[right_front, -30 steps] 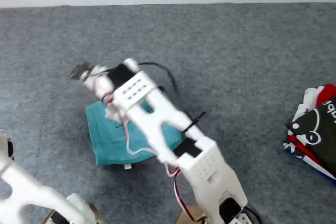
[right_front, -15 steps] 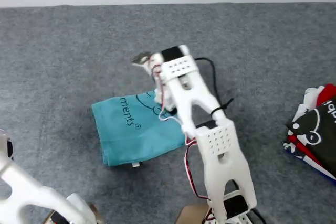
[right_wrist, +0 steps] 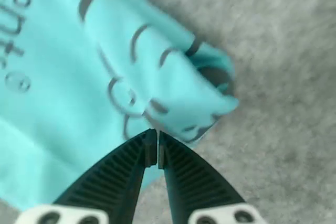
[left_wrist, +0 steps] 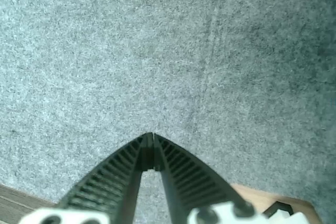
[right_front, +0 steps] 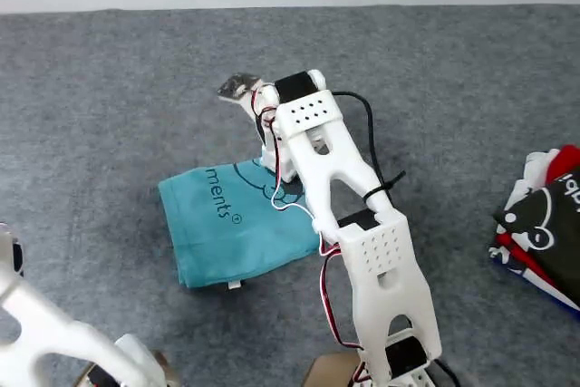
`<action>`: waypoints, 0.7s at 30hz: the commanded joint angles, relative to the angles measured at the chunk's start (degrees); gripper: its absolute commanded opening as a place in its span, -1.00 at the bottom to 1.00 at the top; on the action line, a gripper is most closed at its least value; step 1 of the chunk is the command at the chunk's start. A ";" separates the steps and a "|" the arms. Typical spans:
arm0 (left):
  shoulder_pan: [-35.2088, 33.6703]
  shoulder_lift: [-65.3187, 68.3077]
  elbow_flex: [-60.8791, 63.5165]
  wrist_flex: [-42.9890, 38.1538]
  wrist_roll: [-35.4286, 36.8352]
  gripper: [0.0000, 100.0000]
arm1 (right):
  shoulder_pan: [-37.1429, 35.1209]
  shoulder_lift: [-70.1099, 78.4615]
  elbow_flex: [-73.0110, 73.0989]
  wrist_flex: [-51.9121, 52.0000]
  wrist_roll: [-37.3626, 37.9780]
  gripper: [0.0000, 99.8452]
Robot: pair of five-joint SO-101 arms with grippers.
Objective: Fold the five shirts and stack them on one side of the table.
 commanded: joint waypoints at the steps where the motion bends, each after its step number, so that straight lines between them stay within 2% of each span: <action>1: -0.09 -1.32 -0.13 -0.62 -0.44 -0.98 | 0.75 -2.07 -3.16 -4.26 0.44 -0.98; 5: -0.18 -1.32 -0.13 -0.53 -0.44 -0.98 | 4.79 1.71 -3.25 -7.43 0.44 -0.98; 13: -0.18 -1.32 -0.13 -0.53 -0.35 -0.98 | 11.56 2.86 -4.57 -6.29 0.53 -0.98; 17: -0.18 -1.32 -0.13 -0.53 -0.35 -0.98 | 11.12 2.77 -8.79 -2.59 0.53 -0.98; 21: -0.18 -1.32 -0.13 -0.53 -0.35 -0.98 | 7.60 2.77 -15.82 4.97 0.53 -0.98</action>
